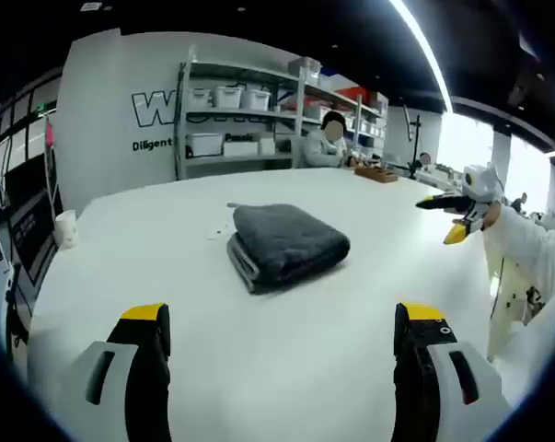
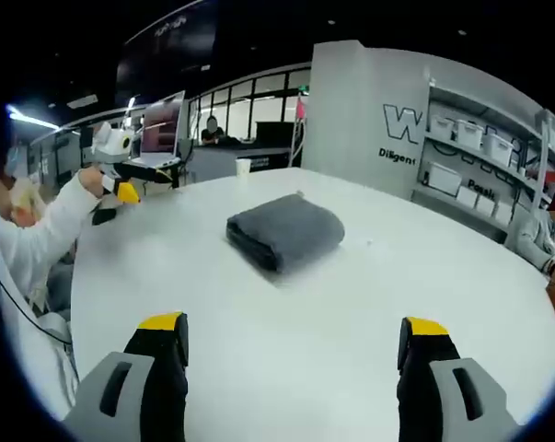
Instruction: Open the folded towel by lifting each exposed corner and separating the folded layers until the towel lies flat within the target outline without major curled edges
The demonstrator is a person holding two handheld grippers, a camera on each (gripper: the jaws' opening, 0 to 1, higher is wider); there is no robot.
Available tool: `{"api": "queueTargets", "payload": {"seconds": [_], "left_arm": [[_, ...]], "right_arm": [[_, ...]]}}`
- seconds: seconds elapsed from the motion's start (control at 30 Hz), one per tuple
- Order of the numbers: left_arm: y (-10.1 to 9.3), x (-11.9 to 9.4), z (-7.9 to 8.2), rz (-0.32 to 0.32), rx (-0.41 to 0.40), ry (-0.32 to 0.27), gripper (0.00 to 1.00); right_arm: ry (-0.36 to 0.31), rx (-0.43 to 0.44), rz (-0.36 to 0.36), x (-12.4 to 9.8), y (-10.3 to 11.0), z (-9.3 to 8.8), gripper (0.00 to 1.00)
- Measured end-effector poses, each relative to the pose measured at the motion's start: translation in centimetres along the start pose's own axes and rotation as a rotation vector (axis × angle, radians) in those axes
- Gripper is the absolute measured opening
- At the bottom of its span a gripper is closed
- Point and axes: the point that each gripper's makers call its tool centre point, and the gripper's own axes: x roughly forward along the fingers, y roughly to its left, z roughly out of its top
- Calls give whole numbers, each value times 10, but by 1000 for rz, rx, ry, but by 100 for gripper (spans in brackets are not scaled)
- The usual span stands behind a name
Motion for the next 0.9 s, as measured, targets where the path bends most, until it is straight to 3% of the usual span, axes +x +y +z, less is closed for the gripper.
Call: {"api": "queueTargets", "payload": {"seconds": [0.07, 0.2, 0.43, 0.7, 0.9], "left_arm": [[1, 3, 3, 1, -11, 1, 100], [0, 5, 27, -3, -28, -38, 100], [-6, 8, 54, -45, -26, -24, 100], [-24, 24, 49, -108, 27, 62, 100], [-36, 27, 48, -175, 42, 56, 100]], "right_arm": [[0, 0, -3, 0, 0, 0, 95], [6, 2, -6, 0, 1, 0, 95], [14, 10, -9, 0, 0, 0, 95], [29, 24, -24, 6, -3, -2, 95], [49, 12, -24, 21, 0, 5, 95]]}}
